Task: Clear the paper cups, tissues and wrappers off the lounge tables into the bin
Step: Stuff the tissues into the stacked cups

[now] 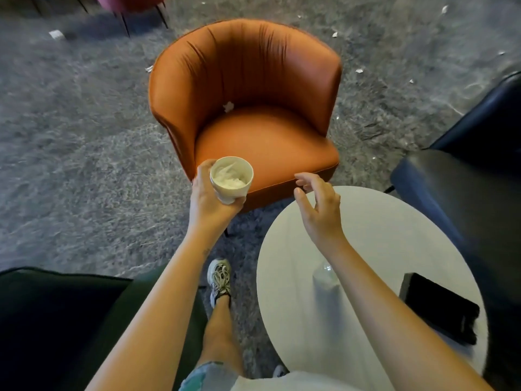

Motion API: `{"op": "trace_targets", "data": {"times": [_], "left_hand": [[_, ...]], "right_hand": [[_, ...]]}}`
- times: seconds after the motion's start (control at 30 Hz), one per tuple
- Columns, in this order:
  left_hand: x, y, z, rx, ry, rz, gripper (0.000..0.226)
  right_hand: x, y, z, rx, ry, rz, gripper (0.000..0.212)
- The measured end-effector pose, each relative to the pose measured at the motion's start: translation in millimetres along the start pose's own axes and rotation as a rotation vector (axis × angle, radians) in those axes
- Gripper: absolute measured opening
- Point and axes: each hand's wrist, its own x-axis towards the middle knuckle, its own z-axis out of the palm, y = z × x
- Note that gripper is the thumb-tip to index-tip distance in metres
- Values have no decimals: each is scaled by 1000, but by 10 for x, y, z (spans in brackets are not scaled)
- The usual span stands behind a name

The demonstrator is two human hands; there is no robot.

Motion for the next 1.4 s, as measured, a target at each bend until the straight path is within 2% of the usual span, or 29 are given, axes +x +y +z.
{"op": "trace_targets", "data": {"times": [0.2, 0.47, 0.77, 1.13, 1.23, 1.4], "left_hand": [[1154, -253, 253, -35, -90, 33, 77], [2760, -810, 238, -57, -212, 98, 72], [4006, -1211, 6, -59, -221, 111, 68], [4898, -1661, 193, -86, -134, -23, 72], [5228, -1808, 428, -80, -79, -79, 72], [5646, -2171, 951, -46, -68, -208, 77]], "right_hand": [[815, 155, 440, -95, 25, 40, 36], [2214, 72, 1476, -139, 21, 113, 38], [3374, -133, 2191, -128, 49, 108, 35], [4697, 152, 2732, -169, -81, 68, 36], [5178, 402, 2943, -175, -134, 55, 30], [5888, 1026, 3334, -218, -258, 56, 36]]}}
